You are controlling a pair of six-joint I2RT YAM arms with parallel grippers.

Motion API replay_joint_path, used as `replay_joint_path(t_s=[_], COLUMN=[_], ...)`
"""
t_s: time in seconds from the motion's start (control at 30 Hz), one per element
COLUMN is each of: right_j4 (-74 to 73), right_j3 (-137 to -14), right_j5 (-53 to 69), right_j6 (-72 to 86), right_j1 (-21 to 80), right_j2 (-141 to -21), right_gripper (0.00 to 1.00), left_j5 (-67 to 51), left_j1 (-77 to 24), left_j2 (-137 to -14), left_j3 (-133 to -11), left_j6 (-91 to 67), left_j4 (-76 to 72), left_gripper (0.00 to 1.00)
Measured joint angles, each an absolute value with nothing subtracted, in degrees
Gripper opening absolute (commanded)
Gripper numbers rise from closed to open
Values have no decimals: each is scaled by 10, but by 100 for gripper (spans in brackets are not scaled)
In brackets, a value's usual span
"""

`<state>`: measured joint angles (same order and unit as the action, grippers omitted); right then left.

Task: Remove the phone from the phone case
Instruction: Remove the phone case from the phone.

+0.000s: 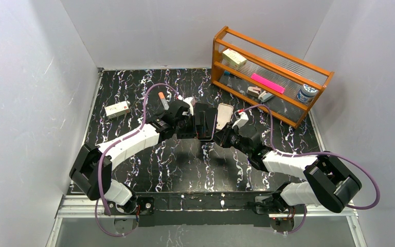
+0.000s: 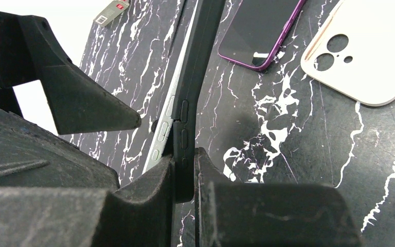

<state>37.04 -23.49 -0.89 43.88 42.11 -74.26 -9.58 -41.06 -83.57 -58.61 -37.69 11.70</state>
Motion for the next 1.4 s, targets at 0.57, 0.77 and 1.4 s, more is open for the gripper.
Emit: replay_joint_path(t_s=[0.57,0.77,1.4], right_j4=[390,392,385], right_j3=[-234,-233,-227], right_j5=[21,28,19], right_j6=[449,448,416], right_j1=[421,421,425], right_j2=[-744,-744,-740], right_gripper=[1,1,1], left_j5=[-125,-124,-123], left_j1=[-419,-420,-421], left_j2=[-861,-867,-869], left_j3=[-581,-581,-595], left_j6=[-381,-374,-357], left_j4=[83,83,109], left_gripper=[93,81,9])
